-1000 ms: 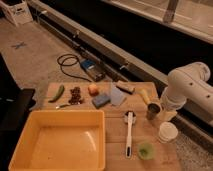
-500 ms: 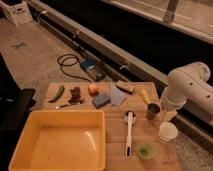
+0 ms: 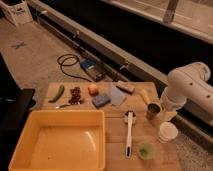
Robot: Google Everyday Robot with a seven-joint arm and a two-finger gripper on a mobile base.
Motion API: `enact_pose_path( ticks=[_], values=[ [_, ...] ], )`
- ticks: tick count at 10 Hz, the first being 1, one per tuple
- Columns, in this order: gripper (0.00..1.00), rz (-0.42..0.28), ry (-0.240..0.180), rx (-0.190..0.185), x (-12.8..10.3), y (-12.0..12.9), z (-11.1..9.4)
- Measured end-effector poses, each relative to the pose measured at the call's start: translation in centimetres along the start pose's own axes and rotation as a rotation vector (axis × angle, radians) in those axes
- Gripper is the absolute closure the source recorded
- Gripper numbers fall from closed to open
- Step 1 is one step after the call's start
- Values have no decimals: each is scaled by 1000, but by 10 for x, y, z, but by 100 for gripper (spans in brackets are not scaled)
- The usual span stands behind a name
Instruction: Place fork in metal cup
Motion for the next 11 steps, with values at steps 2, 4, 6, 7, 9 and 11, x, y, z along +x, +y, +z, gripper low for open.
enact_pose_path(
  ticks=[2,4,6,7,9,11],
  values=[
    [35,-10,6,13,3,-8,-6],
    [35,-53,-5,17,-14,-37,-10],
    [35,-106,-18,15,-44,-64,-11],
    [35,-151,-37,13,-76,-79,-13],
    [35,-223,-67,14,-124,-90,-14],
    [35,-294,-105,10,-171,-93,-18]
  ],
)
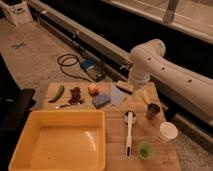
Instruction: Place fork in metal cup
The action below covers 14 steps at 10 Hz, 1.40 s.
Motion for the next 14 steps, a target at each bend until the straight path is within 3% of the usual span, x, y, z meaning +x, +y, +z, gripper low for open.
enact_pose_path(
  ticks=[1,2,6,8,10,14],
  values=[
    [35,-30,-43,7,-26,-9,0],
    [35,-36,-59,12,-34,-11,-1],
    [35,-31,-54,12,-30,-10,-1],
    [35,-1,-12,13,-14,-5,-8],
    [35,-4,4,32,3,-7,-10],
    [35,-50,-27,56,-20,-34,-1]
  ],
)
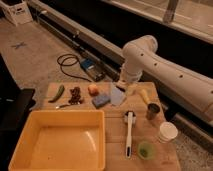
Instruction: Place fork in metal cup
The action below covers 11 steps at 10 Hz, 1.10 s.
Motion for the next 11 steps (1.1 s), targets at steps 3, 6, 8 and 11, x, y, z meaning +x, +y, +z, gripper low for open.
enact_pose_path(
  ticks=[3,6,8,11],
  values=[
    [35,-74,-77,7,-62,-36,19],
    [35,-188,-162,-9,-136,-58,44],
    [35,-209,-175,-13,-149,-60,48],
    [35,-211,-170,-18,-148,-61,48]
  ],
)
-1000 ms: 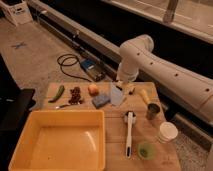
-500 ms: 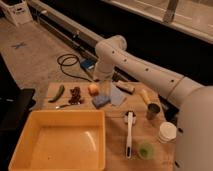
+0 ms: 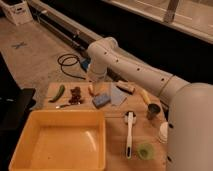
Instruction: Place fork in metal cup
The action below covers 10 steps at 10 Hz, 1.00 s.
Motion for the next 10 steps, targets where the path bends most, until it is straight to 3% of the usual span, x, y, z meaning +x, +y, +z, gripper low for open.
enact_pose_path(
  ticks=[3,10],
  values=[
    [35,14,74,1,16,-14,6],
    [35,-3,4,-84,-11,-24,87]
  ],
)
